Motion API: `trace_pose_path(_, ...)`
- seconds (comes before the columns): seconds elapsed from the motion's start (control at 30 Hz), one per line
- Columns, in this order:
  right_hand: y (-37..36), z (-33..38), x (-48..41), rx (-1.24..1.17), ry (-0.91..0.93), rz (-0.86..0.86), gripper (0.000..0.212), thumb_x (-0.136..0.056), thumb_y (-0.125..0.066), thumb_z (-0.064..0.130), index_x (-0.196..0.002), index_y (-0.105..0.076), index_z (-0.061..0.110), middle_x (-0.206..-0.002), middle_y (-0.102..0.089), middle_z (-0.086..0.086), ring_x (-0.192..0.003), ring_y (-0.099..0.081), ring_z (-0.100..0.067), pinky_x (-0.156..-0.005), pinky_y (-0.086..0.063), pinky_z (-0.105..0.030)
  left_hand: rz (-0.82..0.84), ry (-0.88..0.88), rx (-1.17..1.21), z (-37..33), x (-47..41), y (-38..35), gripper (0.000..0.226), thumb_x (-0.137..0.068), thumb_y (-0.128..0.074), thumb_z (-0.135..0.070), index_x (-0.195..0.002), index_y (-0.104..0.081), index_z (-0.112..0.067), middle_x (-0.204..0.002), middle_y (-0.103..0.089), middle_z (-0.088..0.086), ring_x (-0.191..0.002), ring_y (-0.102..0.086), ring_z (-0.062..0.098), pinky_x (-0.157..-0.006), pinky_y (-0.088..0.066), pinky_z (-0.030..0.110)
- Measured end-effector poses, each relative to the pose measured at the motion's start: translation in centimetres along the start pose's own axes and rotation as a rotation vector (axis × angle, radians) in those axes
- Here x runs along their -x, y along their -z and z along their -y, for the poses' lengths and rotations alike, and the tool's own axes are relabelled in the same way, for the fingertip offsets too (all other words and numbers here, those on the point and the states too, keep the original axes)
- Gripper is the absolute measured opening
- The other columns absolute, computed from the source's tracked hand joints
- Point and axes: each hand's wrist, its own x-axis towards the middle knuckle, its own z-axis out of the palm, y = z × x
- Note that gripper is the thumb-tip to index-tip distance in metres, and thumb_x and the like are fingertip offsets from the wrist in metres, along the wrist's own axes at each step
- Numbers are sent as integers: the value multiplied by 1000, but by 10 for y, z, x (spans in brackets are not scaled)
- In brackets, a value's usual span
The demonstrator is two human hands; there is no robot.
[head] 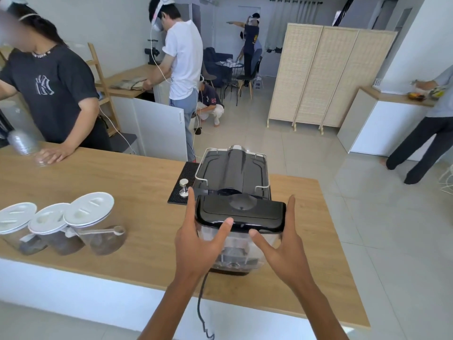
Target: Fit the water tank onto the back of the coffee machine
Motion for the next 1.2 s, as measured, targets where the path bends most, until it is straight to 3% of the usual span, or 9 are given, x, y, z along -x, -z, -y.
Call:
trace_pose_path(0.07,-10,4,-6,14,6,-21,114,-75,-67,65,-149,18,54,-162,-25,18,-144,-32,-3,-110,-26,-20,13,17,-36,5,-8,5,115,-66,-60,-82,-158,-4,-41,-153,-48,-12,-123,-58,-2,-106,-49,32)
trace_pose_path(0.23,-30,10,-20,34,7,-36,111,-76,-67,64,-146,19,57,-162,-25,18,-145,-32,-6,-114,-28,-28,31,43,-58,17,-21,14,121,-64,-54,-87,-160,-2,-34,-150,-52,-8,-129,-57,10,-108,-48,41)
trace_pose_path(0.33,-38,9,-25,33,-11,-56,111,-72,-63,74,-145,20,60,-164,-18,15,-149,-27,-11,-120,-27,-41,47,48,-77,20,-29,15,118,-67,-59,-82,-160,-3,-34,-150,-52,-10,-135,-52,12,-110,-46,42)
trace_pose_path(0.43,-43,7,-28,16,-33,-74,111,-71,-63,72,-146,19,58,-164,-18,18,-149,-26,-9,-120,-27,-41,58,38,-107,22,-37,15,111,-73,-66,-69,-160,-6,-33,-141,-59,-15,-124,-61,19,-105,-50,39)
trace_pose_path(0.53,-45,6,-31,-6,-42,-93,110,-72,-63,71,-147,18,58,-162,-23,21,-145,-31,-5,-118,-29,-36,82,20,-107,25,-46,13,106,-78,-74,-54,-160,-10,-33,-134,-48,-36,-129,-56,13,-104,-44,26)
trace_pose_path(0.7,-49,1,-34,5,-41,-114,108,-76,-65,66,-146,16,60,-162,-19,24,-146,-29,-4,-119,-28,-38,75,11,-106,31,-49,9,104,-76,-75,-56,-159,-16,-35,-157,-36,-21,-143,-37,2,-116,-37,33)
trace_pose_path(0.87,-55,-10,-31,3,-45,-145,104,-85,-69,48,-150,12,54,-148,-5,48,-130,-13,29,-112,-19,-21,78,27,-90,40,-46,6,102,-71,-70,-69,-157,-24,-37,-158,-38,-19,-146,-34,2,-118,-37,37)
trace_pose_path(1.03,-55,-17,-31,-1,-48,-137,96,-87,-70,41,-152,0,54,-133,-22,62,-123,-27,32,-95,-23,5,111,26,-97,46,-44,9,95,-73,-70,-69,-152,-23,-48,-152,-43,-26,-138,-44,-1,-111,-44,34)
trace_pose_path(1.2,-55,-17,-30,-3,-56,-147,92,-88,-70,35,-149,-4,52,-121,-29,67,-114,-33,36,-88,-26,9,137,23,-95,53,-44,11,96,-69,-64,-79,-150,-19,-55,-144,-55,-21,-123,-63,22,-96,-55,45)
